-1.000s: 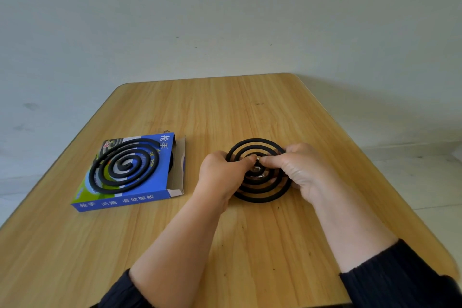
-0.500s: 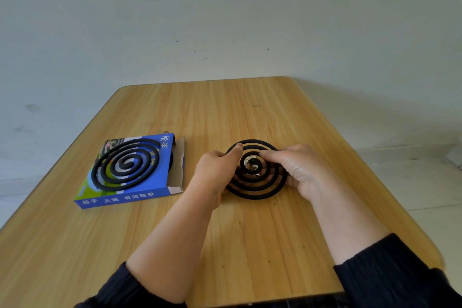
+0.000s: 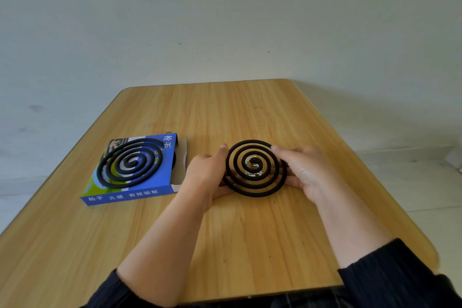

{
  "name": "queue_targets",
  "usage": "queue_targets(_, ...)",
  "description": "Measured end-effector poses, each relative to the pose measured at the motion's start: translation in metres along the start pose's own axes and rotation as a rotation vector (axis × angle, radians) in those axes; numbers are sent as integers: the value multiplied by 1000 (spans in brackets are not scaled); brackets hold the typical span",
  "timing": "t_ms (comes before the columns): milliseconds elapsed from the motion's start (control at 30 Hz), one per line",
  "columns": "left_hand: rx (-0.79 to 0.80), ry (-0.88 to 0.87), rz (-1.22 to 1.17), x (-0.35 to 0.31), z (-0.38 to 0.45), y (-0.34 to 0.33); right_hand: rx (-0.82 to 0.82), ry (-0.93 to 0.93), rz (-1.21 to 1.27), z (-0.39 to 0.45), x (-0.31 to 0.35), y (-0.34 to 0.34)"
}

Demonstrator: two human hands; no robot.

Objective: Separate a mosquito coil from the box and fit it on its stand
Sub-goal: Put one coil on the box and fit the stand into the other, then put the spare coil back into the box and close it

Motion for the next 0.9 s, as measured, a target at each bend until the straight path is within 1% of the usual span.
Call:
queue_targets(167,-27,-4,-26,0,-9,7,-29,-6,54,-10,-2,9)
queue_targets(300,-54,10,-75,1,-19,15,-75,-22,-9,-20,-6,17)
queue_targets(400,-83,15,-82,3,-27,21,-146,-8,-97,-29,-5,25)
queue_targets(600,-85,-2,-67,5,-52,34,-298,127,-384,-58,6,33)
queue_targets(667,-82,-31,-66,6,-60,39,-319,170,-429,-68,12,30)
queue_targets(767,-92,-115,-74,5,-70,51,-325,250,-431,-82,25,15)
queue_targets(900,-151,-264,-81,-2,-79,73,-260,326,-425,-96,45,-23)
Point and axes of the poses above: each hand's wrist, its own z-axis towards the middle knuckle, its own y-axis out of the back of the hand, x = y × z, the point moved 4 cm from there along z, towards the middle knuckle, and after that the axes turned 15 degrees about -z, right-handed, at the moved point
